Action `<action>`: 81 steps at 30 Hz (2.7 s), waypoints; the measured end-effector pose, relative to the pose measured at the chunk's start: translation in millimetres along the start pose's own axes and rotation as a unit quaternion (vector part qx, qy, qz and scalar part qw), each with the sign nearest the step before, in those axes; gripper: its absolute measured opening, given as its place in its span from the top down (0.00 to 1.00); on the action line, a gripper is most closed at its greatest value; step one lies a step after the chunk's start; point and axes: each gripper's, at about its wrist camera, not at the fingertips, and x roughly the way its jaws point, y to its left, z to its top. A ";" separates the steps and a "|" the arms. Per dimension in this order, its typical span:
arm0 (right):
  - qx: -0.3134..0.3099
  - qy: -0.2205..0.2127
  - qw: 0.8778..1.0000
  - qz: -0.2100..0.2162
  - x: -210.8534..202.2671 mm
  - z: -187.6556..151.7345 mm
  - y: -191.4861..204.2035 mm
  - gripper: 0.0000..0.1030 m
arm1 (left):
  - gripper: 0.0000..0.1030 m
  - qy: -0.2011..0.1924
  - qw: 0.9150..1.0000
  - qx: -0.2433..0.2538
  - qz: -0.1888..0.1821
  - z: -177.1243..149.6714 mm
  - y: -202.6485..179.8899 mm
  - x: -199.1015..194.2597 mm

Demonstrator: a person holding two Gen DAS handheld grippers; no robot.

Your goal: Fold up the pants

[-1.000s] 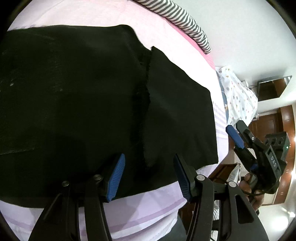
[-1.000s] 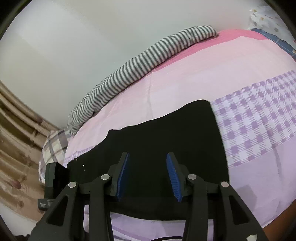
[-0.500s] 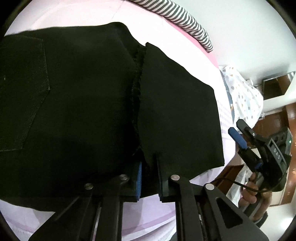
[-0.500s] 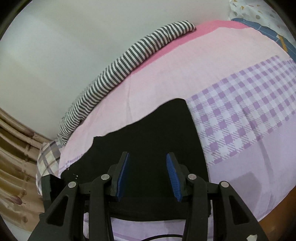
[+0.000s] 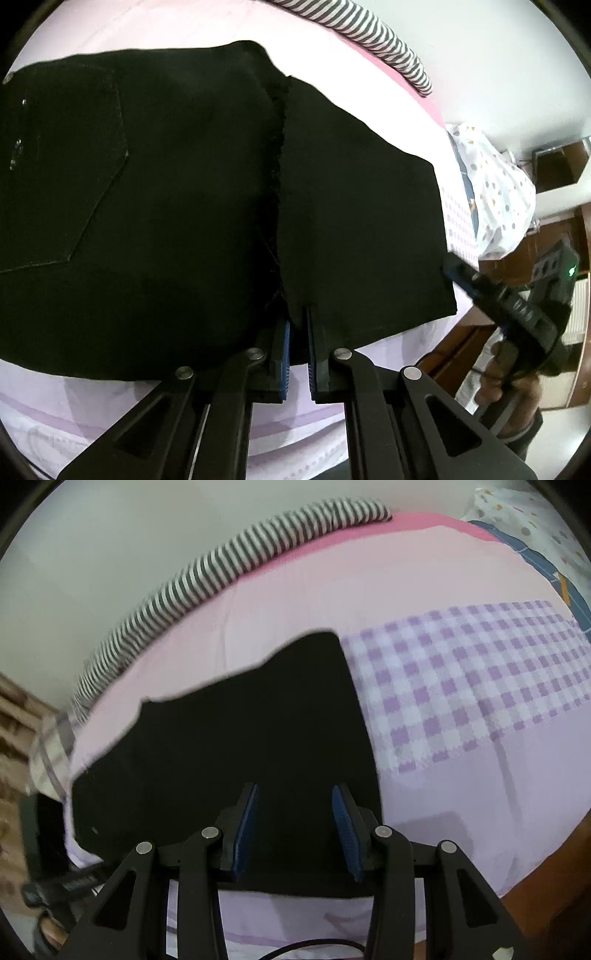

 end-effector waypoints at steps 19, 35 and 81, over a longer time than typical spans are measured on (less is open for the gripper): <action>-0.091 -0.037 0.994 -0.043 21.4 78.1 22.9 0.61 | 0.80 -0.083 0.990 0.101 0.054 -2.1 -31.5 -26.7; -0.093 0.013 0.994 -0.049 33.8 67.2 17.4 0.62 | 0.79 -0.020 0.994 0.106 0.026 -1.3 -21.6 7.5; -0.128 0.080 0.982 0.114 39.7 -29.3 131.9 0.57 | 0.43 -0.240 0.893 -0.374 -0.072 -70.7 250.7 -146.5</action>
